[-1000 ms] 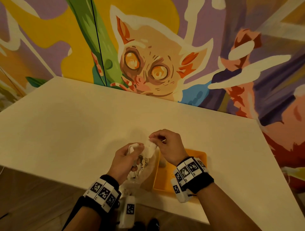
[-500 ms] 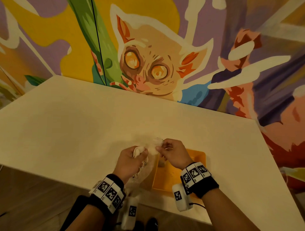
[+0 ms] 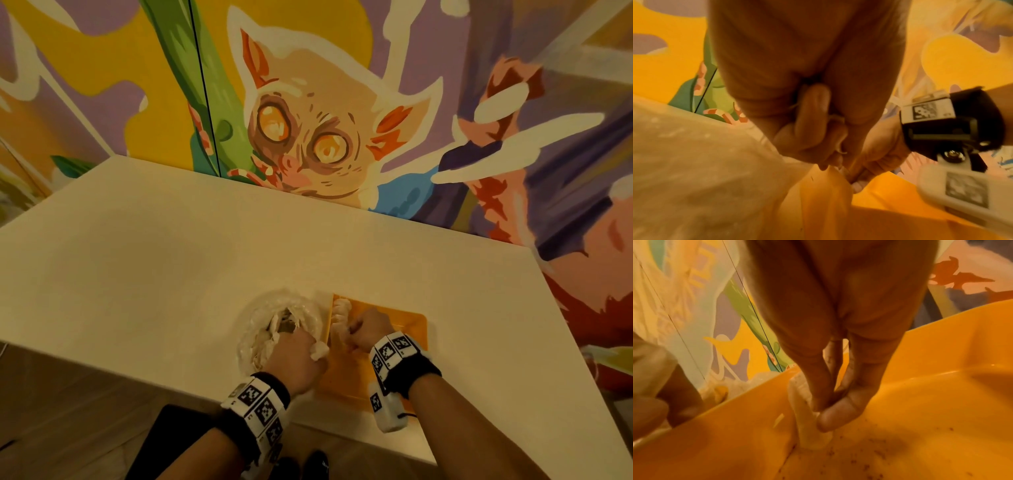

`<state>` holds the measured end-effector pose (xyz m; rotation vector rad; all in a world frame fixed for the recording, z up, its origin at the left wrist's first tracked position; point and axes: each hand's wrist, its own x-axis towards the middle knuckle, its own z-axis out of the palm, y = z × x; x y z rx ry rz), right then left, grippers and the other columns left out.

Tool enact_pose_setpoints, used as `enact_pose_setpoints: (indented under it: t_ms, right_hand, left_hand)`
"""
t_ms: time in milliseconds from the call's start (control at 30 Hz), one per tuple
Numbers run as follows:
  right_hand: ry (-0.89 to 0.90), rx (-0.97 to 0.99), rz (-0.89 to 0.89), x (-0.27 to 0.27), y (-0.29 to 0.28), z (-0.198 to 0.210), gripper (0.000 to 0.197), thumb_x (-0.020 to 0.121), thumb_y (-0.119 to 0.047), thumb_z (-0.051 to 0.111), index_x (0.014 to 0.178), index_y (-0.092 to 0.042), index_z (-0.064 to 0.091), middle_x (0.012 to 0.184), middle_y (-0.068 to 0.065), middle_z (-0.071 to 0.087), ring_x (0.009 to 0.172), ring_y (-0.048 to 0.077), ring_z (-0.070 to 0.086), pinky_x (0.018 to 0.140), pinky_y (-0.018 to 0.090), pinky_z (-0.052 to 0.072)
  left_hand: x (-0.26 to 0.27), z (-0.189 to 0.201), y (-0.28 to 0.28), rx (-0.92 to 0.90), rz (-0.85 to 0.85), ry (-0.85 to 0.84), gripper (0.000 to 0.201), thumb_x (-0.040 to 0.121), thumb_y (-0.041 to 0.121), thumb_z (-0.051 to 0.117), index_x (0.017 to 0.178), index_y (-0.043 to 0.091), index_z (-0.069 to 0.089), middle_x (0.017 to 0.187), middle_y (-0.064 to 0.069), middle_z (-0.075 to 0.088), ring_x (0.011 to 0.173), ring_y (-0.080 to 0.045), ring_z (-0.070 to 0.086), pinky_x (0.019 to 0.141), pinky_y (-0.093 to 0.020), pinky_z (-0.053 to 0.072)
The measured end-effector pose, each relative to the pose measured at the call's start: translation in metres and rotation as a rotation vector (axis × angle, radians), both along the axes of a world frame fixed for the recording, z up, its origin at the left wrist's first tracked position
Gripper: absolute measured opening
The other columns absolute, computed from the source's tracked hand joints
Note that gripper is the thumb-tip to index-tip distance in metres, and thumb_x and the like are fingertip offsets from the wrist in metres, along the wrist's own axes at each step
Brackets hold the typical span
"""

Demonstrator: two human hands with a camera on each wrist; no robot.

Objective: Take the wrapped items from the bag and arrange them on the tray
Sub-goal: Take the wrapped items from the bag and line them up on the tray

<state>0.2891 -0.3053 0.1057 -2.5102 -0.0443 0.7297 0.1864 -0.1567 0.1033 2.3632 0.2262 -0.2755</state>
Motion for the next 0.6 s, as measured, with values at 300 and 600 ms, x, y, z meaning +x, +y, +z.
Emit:
enact_pose_setpoints:
  t_ms: [300, 600]
  right_hand:
    - [0.004, -0.219, 0.011, 0.01, 0.021, -0.008, 0.016, 0.077, -0.018, 0.074, 0.072, -0.013, 0.06, 0.075, 0.006, 0.061, 0.07, 0.018, 0.057, 0.043, 0.02, 0.036]
    - [0.048, -0.248, -0.036, 0.012, 0.023, -0.006, 0.036, 0.074, -0.022, 0.078, 0.065, -0.015, 0.044, 0.075, 0.003, 0.053, 0.073, 0.016, 0.054, 0.043, 0.019, 0.035]
  left_hand:
    - [0.001, -0.009, -0.005, 0.04, -0.106, -0.028, 0.042, 0.077, 0.014, 0.058, 0.047, 0.018, 0.029, 0.048, 0.005, 0.033, 0.044, -0.008, 0.032, 0.044, -0.022, 0.022]
    - [-0.001, -0.008, -0.007, 0.018, -0.082, -0.042, 0.041, 0.075, 0.013, 0.058, 0.047, 0.017, 0.028, 0.047, 0.004, 0.034, 0.043, -0.008, 0.031, 0.043, -0.02, 0.021]
